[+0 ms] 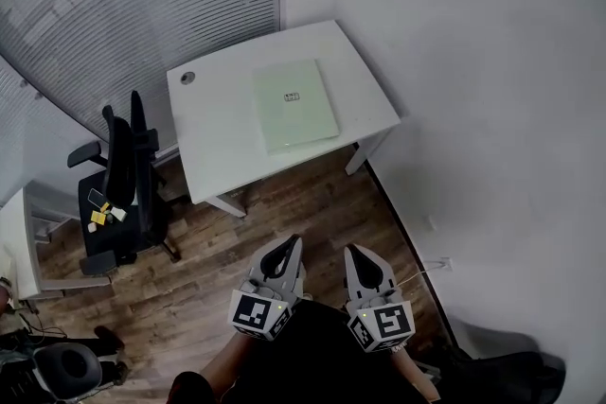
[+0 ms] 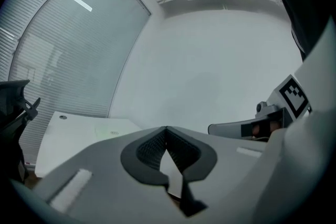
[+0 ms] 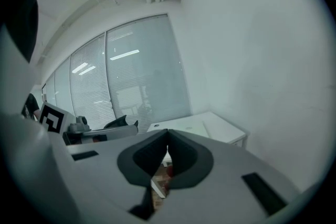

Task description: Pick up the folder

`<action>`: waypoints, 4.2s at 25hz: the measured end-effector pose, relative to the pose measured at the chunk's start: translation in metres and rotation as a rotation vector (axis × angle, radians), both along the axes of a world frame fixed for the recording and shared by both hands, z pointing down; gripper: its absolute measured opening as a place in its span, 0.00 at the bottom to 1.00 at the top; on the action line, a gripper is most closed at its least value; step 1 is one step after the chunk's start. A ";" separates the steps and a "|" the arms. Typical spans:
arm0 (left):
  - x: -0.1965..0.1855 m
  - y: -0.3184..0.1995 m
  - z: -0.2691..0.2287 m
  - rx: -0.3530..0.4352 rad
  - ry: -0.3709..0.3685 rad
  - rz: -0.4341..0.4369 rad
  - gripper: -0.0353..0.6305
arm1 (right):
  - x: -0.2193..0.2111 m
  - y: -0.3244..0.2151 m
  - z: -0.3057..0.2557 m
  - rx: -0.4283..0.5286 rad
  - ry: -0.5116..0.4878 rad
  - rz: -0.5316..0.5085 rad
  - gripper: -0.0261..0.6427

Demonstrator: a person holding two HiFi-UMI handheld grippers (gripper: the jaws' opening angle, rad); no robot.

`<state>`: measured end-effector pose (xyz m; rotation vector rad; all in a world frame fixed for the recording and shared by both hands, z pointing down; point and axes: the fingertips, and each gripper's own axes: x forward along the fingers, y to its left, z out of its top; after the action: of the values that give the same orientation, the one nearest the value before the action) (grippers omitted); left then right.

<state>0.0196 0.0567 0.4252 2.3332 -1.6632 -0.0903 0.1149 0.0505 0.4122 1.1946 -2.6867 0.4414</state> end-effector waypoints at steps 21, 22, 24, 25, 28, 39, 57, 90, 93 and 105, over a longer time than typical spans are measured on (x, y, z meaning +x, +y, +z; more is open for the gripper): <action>-0.053 -0.136 -0.009 0.037 -0.004 -0.009 0.06 | -0.055 -0.130 -0.010 0.023 0.011 -0.030 0.04; -0.056 -0.137 -0.008 0.035 -0.003 -0.018 0.06 | -0.058 -0.133 -0.009 0.017 0.010 -0.039 0.04; -0.063 -0.140 -0.004 0.025 0.001 -0.043 0.06 | -0.065 -0.137 -0.005 0.007 0.013 -0.063 0.04; -0.067 -0.142 -0.002 0.018 0.004 -0.060 0.06 | -0.068 -0.140 -0.004 0.003 0.017 -0.080 0.04; -0.074 -0.148 0.002 0.002 0.010 -0.108 0.06 | -0.075 -0.149 0.003 -0.017 0.023 -0.125 0.04; -0.089 -0.183 0.024 -0.085 0.011 -0.327 0.06 | -0.111 -0.190 0.003 -0.021 0.090 -0.441 0.04; -0.091 -0.265 0.114 -0.241 -0.073 -0.357 0.06 | -0.092 -0.261 0.081 -0.118 0.159 -0.539 0.04; -0.083 -0.316 0.260 -0.477 -0.251 -0.191 0.06 | -0.075 -0.256 0.167 -0.291 0.153 -0.349 0.04; -0.089 -0.318 0.258 -0.493 -0.203 -0.195 0.06 | -0.072 -0.250 0.171 -0.300 0.160 -0.346 0.04; -0.072 -0.291 0.272 -0.556 -0.337 -0.133 0.06 | -0.066 -0.225 0.181 -0.343 0.173 -0.330 0.04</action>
<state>-0.0527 -0.2340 0.6977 1.8832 -1.7061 0.6846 0.0492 -0.1750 0.5931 0.6510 -2.4623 0.6754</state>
